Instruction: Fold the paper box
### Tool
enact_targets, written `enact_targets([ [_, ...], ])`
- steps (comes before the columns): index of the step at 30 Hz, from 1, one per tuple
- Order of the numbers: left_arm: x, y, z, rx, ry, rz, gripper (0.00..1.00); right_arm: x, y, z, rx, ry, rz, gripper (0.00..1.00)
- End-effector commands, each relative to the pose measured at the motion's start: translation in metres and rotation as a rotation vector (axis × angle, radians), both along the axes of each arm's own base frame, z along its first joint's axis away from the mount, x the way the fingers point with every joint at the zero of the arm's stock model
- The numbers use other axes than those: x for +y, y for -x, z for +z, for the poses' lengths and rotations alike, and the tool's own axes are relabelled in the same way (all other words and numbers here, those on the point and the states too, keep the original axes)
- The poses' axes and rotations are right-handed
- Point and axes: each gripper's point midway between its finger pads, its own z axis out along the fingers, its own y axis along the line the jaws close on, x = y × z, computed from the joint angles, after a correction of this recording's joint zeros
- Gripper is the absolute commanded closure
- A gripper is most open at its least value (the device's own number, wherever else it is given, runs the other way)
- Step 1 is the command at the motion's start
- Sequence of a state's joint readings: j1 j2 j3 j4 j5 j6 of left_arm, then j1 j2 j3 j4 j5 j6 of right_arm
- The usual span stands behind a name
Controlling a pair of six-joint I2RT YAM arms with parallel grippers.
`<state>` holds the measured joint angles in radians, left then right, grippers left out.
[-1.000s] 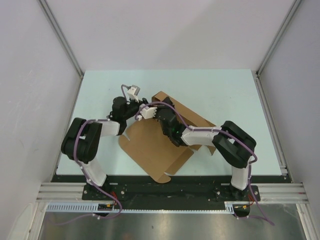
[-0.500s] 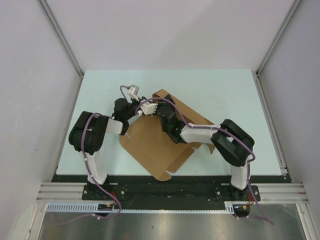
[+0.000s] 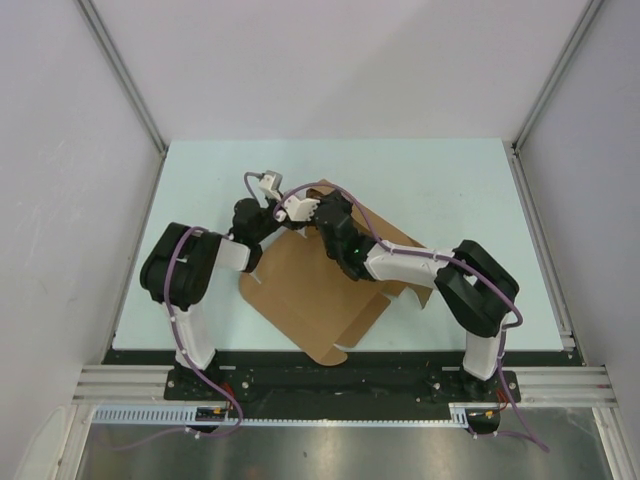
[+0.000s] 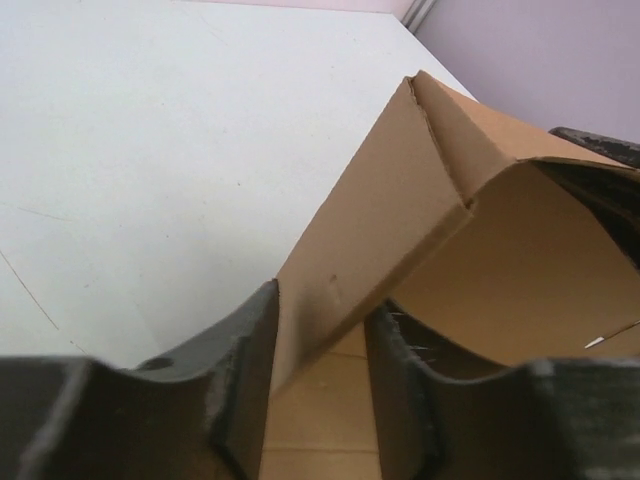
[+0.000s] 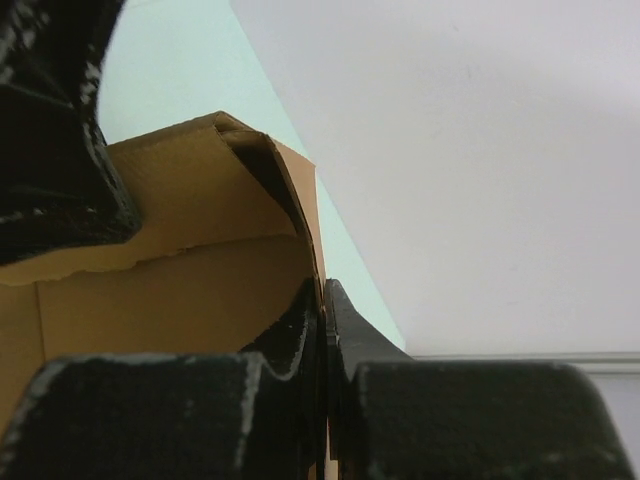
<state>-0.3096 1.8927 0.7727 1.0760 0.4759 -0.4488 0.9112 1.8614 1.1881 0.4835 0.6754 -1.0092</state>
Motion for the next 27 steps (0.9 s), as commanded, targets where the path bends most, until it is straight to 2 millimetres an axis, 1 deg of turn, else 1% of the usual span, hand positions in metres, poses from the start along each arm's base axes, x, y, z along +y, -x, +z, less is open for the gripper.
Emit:
enact_targets([
  [1,0.002,-0.009,0.025,-0.092,0.001,0.051,0.5,0.018,0.012,0.004,0.083,-0.156,0.06,0.98],
  [2,0.0,-0.009,0.025,-0.095,-0.004,0.049,0.42,0.019,0.012,0.004,0.09,-0.164,0.064,0.99],
  [5,-0.005,-0.009,0.027,-0.108,-0.019,0.043,0.31,0.021,0.012,0.002,0.112,-0.181,0.079,1.0],
  [7,-0.009,-0.01,0.028,-0.121,-0.041,0.039,0.31,0.021,0.012,-0.001,0.121,-0.179,0.083,1.0],
  [10,-0.018,-0.009,0.03,-0.141,-0.069,0.022,0.36,0.022,0.012,-0.003,0.125,-0.181,0.086,1.0],
  [11,-0.021,-0.007,0.03,-0.143,-0.075,0.017,0.41,0.022,0.012,-0.004,0.126,-0.18,0.083,1.0],
  [13,-0.021,-0.006,0.032,-0.159,-0.092,0.022,0.47,0.022,0.013,-0.002,0.121,-0.184,0.082,1.0],
  [14,-0.019,-0.009,0.032,-0.158,-0.1,0.052,0.54,0.021,0.013,0.001,0.118,-0.19,0.079,1.0],
  [15,-0.017,-0.008,0.029,-0.154,-0.109,0.065,0.58,0.022,0.013,0.001,0.118,-0.191,0.079,1.0],
  [16,-0.015,-0.01,0.032,-0.163,-0.114,0.084,0.62,0.021,0.014,0.002,0.115,-0.196,0.073,1.0],
  [17,-0.01,-0.014,0.033,-0.163,-0.117,0.122,0.68,0.022,0.015,0.004,0.113,-0.199,0.073,1.0],
  [20,-0.002,-0.016,0.032,-0.154,-0.122,0.183,0.79,0.022,0.018,0.004,0.115,-0.201,0.07,1.0],
  [21,0.005,-0.019,0.031,-0.146,-0.121,0.22,0.81,0.023,0.019,0.006,0.113,-0.205,0.071,1.0],
  [25,0.011,-0.021,0.031,-0.143,-0.121,0.266,0.88,0.023,0.022,0.011,0.104,-0.21,0.063,0.98],
  [27,0.013,-0.021,0.032,-0.149,-0.125,0.286,0.95,0.025,0.025,0.01,0.107,-0.211,0.066,0.94],
])
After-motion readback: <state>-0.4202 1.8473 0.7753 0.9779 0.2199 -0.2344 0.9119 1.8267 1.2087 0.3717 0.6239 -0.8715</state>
